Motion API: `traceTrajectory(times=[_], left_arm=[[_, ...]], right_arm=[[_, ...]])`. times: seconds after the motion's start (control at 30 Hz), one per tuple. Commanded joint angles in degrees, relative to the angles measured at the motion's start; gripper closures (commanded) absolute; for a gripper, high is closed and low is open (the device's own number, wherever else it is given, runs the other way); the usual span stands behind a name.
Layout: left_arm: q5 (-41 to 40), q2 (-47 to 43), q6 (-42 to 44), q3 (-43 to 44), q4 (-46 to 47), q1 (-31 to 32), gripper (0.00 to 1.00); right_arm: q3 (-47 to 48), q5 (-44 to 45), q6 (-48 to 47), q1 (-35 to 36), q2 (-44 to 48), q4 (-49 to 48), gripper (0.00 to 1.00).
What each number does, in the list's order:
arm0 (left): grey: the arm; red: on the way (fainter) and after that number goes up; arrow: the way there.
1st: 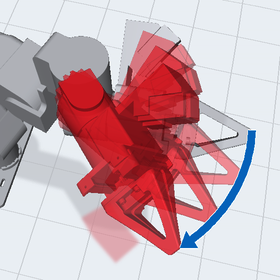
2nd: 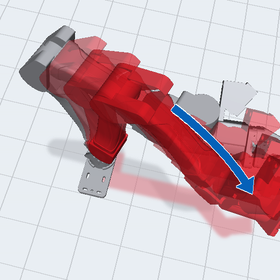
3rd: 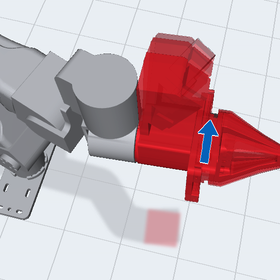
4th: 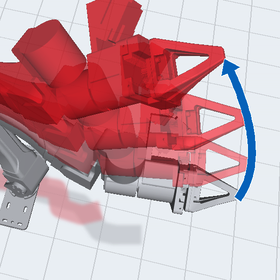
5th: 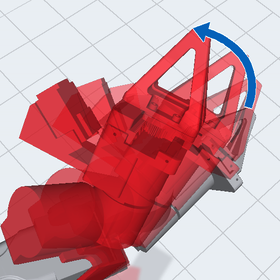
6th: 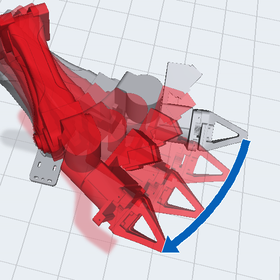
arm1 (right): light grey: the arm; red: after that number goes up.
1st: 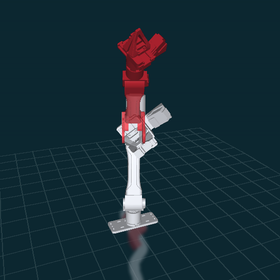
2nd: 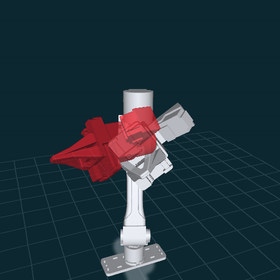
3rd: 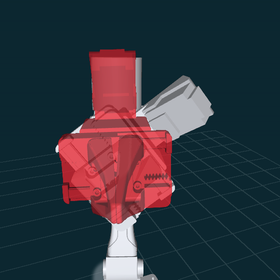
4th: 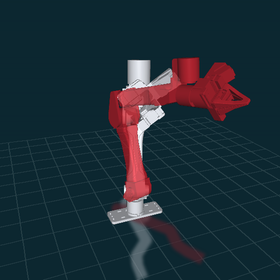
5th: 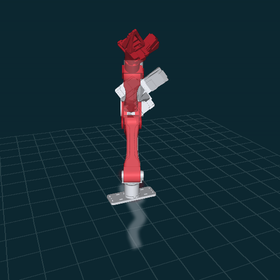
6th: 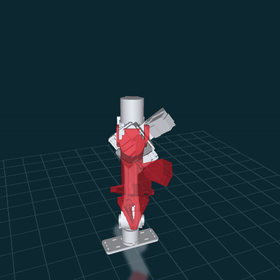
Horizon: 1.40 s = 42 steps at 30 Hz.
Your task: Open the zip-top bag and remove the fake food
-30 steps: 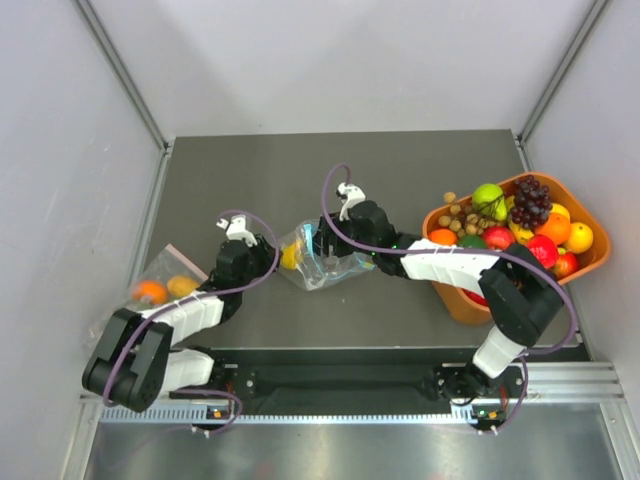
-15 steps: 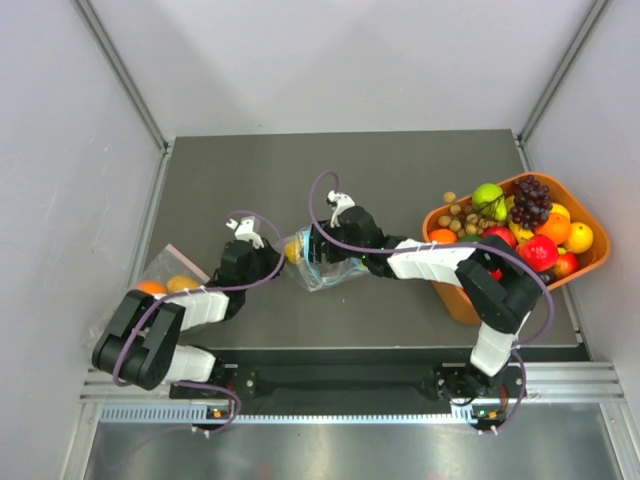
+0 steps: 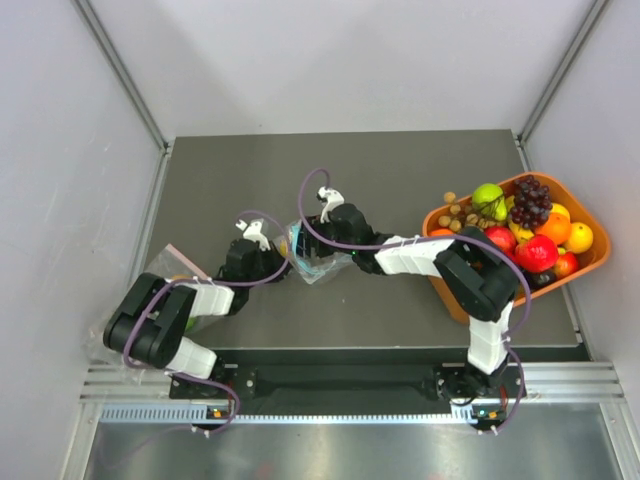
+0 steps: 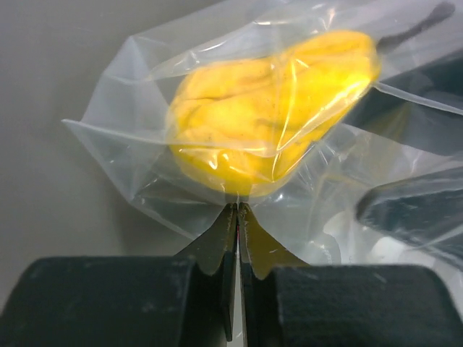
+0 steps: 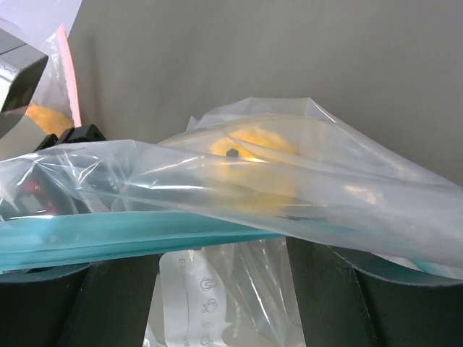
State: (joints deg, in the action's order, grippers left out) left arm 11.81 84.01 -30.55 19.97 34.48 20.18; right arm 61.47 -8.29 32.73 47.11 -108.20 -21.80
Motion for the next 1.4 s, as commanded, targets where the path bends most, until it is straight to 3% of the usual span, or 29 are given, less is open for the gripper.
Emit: traceTrajectory(times=[0.0,0.37,0.67,0.8,0.87,0.97,1.0,1.13,1.37], left_arm=[[1.8,1.9,0.8,2.0,4.5,-0.3,0.93],[3.0,5.9,0.0,2.4,6.1,-0.3,0.96],[3.2,5.0,0.2,2.3,5.2,-0.2,0.96],[1.3,1.2,1.4,2.2,1.7,-0.2,0.96],[0.1,-1.6,2.2,2.3,-1.0,-0.3,0.94],[-2.2,-7.5,3.6,2.3,-6.2,-0.3,0.82],[-3.3,-10.5,4.1,2.3,-8.8,-0.3,0.69],[-7.1,-16.9,4.9,2.4,-14.1,-0.6,0.50],[-3.5,-18.7,4.5,1.6,-12.3,-1.0,0.41]], right_arm=[[3.7,-1.3,-0.7,0.8,-2.2,-5.4,0.34],[6.0,-0.3,-2.1,1.4,-6.9,-10.3,0.42],[8.0,-0.3,-2.8,1.7,-9.7,-10.5,0.74],[4.3,1.5,-3.2,1.6,-7.0,-10.7,0.90],[2.9,2.8,-4.2,1.6,-5.5,-9.9,0.93],[0.7,3.5,-5.5,1.6,-2.3,-8.1,0.99],[-0.3,3.5,-5.7,1.7,-1.7,-7.3,1.00],[-3.5,2.8,-5.7,1.6,1.2,-5.9,1.00],[-10.6,2.6,-4.7,1.6,8.7,-6.1,1.00]])
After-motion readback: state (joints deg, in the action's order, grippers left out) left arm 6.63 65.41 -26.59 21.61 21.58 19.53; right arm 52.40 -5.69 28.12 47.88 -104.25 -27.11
